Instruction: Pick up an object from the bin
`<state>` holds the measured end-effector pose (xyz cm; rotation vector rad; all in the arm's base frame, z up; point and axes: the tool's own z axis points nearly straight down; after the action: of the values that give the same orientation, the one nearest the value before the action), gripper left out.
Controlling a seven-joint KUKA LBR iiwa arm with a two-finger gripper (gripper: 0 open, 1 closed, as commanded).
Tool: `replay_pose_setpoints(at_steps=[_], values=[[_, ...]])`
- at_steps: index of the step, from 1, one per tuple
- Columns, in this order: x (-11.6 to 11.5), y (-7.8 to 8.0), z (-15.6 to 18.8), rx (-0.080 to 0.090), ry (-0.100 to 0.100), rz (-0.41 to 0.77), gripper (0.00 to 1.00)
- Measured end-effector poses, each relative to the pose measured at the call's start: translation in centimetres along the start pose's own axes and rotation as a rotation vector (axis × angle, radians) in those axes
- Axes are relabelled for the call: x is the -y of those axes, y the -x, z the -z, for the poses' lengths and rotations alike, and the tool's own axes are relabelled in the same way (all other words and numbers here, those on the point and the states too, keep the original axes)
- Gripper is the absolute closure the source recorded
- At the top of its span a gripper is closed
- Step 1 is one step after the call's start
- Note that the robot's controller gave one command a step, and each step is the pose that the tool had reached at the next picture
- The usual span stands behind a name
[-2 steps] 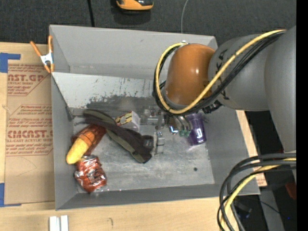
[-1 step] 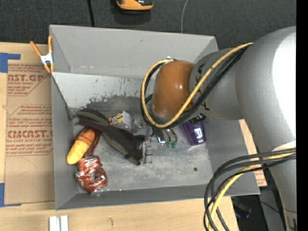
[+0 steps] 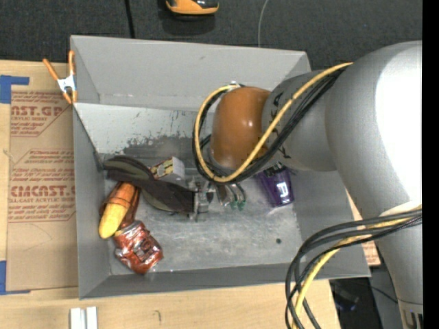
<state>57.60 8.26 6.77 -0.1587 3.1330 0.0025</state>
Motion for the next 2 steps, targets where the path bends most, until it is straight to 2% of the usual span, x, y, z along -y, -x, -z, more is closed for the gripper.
replay_pose_setpoints(at_steps=[1,2], values=[[0.0,0.1,0.3,-0.001,0.000,0.001,1.00],[2.6,-1.2,12.2,-0.002,-0.001,-0.011,1.00]])
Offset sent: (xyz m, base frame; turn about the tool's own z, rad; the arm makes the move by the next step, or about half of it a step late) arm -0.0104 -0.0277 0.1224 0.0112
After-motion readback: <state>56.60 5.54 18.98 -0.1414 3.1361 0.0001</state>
